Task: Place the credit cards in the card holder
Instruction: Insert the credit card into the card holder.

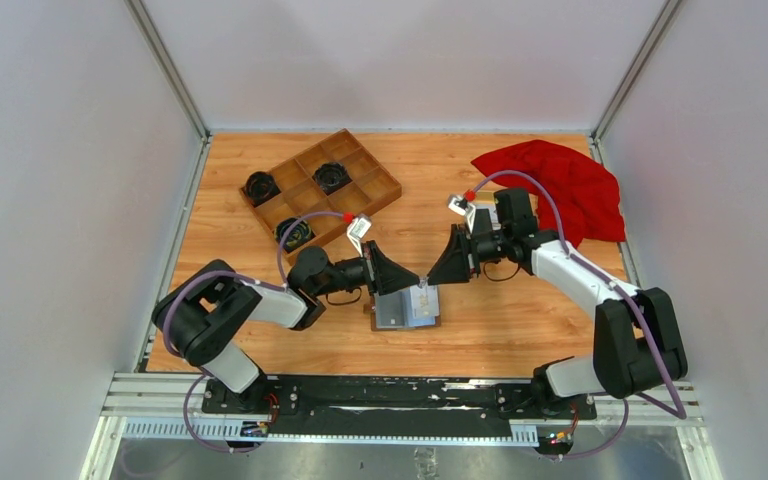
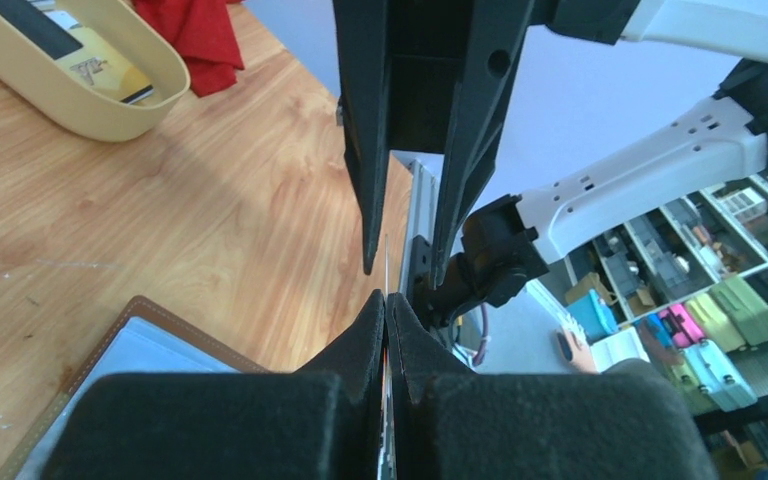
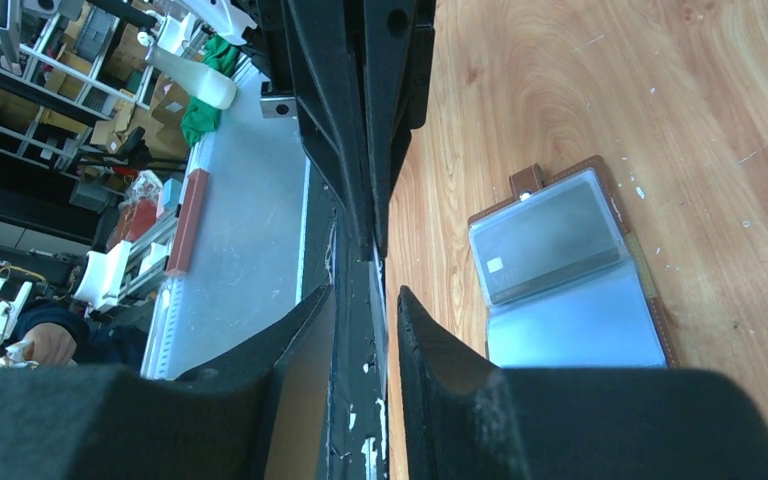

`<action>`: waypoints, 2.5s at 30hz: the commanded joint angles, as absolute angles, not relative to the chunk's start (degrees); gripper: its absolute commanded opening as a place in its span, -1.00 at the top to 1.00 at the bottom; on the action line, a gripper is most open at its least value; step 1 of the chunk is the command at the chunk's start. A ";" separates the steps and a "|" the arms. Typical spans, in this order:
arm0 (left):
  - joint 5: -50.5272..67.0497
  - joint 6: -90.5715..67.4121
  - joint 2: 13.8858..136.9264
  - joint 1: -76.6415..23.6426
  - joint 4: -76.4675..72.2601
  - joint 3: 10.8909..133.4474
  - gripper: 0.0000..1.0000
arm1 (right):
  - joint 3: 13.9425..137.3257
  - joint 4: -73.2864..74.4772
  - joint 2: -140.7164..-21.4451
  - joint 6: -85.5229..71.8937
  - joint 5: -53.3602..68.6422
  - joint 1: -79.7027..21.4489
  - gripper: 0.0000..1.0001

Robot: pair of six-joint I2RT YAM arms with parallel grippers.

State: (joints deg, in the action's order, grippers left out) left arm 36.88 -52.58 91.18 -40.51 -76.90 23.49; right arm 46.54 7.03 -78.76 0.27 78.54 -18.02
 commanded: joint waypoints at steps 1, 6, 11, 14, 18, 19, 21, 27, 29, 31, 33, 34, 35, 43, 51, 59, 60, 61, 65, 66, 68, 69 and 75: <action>36.82 -46.03 87.68 -40.87 -68.42 25.10 1.00 | 49.54 12.02 -78.99 5.90 80.60 -18.97 0.35; 37.17 -44.82 86.02 -40.87 -65.23 25.53 1.00 | 50.01 14.97 -79.10 8.97 80.08 -19.12 0.36; 37.91 -45.08 85.95 -40.87 -65.12 26.05 1.00 | 50.50 17.27 -79.89 11.07 78.74 -19.61 0.36; 38.29 -45.18 85.78 -40.87 -65.00 26.34 1.00 | 51.02 18.90 -80.61 12.63 78.09 -20.18 0.35; 38.88 -45.09 85.27 -40.87 -64.91 26.45 1.00 | 51.63 20.63 -81.57 14.37 76.76 -20.86 0.35; 38.97 -45.01 85.14 -40.87 -64.81 26.46 1.00 | 51.86 20.98 -81.78 14.61 76.81 -20.91 0.34; 39.16 -44.68 84.88 -40.87 -64.39 26.46 1.00 | 52.08 21.46 -81.91 14.97 76.82 -20.87 0.33; 39.29 -43.95 85.15 -40.87 -63.35 26.63 1.00 | 52.21 21.79 -82.04 15.54 77.52 -20.98 0.62; 39.29 -43.86 85.24 -40.87 -63.24 26.79 1.00 | 52.21 22.08 -82.17 15.91 77.29 -21.05 0.71; 39.16 -43.86 85.13 -40.86 -63.04 27.01 1.00 | 52.33 22.53 -82.41 16.36 76.83 -21.14 0.70; 39.03 -43.78 84.91 -40.82 -62.77 27.14 1.00 | 52.46 22.96 -82.73 16.70 76.42 -21.42 0.60; 39.01 -43.77 84.75 -40.82 -62.68 27.23 1.00 | 52.47 23.13 -82.93 16.90 76.32 -21.51 0.54; 39.02 -43.77 84.61 -40.79 -62.60 27.24 1.00 | 52.53 23.27 -83.15 17.02 76.22 -21.60 0.49; 38.80 -43.26 84.15 -40.78 -61.67 27.07 1.00 | 53.32 24.69 -83.72 18.70 76.70 -21.97 0.97; 32.25 -36.91 75.96 -40.33 -45.37 26.09 0.09 | 53.02 24.14 -85.30 17.33 70.24 -21.93 1.00; 24.04 -34.10 62.95 -39.73 -34.18 18.51 0.17 | 49.21 10.82 -87.17 1.02 62.62 -21.96 1.00; 24.21 -34.89 62.98 -39.73 -34.18 17.78 0.24 | 48.77 9.55 -87.26 -1.28 60.45 -21.97 1.00; 24.39 -35.53 63.29 -39.73 -34.11 17.09 0.31 | 48.38 8.47 -87.61 -3.43 57.99 -21.97 1.00; 24.02 -36.71 65.91 -40.07 -34.16 15.62 0.51 | 48.15 7.19 -90.42 -7.41 56.44 -21.97 1.00; 23.88 -36.73 66.82 -40.08 -34.14 15.56 0.55 | 48.16 7.13 -91.05 -7.79 56.38 -21.97 1.00; 23.44 -36.46 68.10 -40.18 -34.17 15.64 0.61 | 48.16 7.06 -92.15 -8.19 56.45 -21.97 1.00; 23.26 -36.21 68.76 -40.21 -34.15 15.72 0.63 | 48.12 7.10 -92.69 -8.48 56.65 -21.97 1.00; 22.80 -33.81 74.65 -40.25 -34.16 16.46 0.72 | 47.81 6.52 -94.48 -9.87 56.75 -22.02 1.00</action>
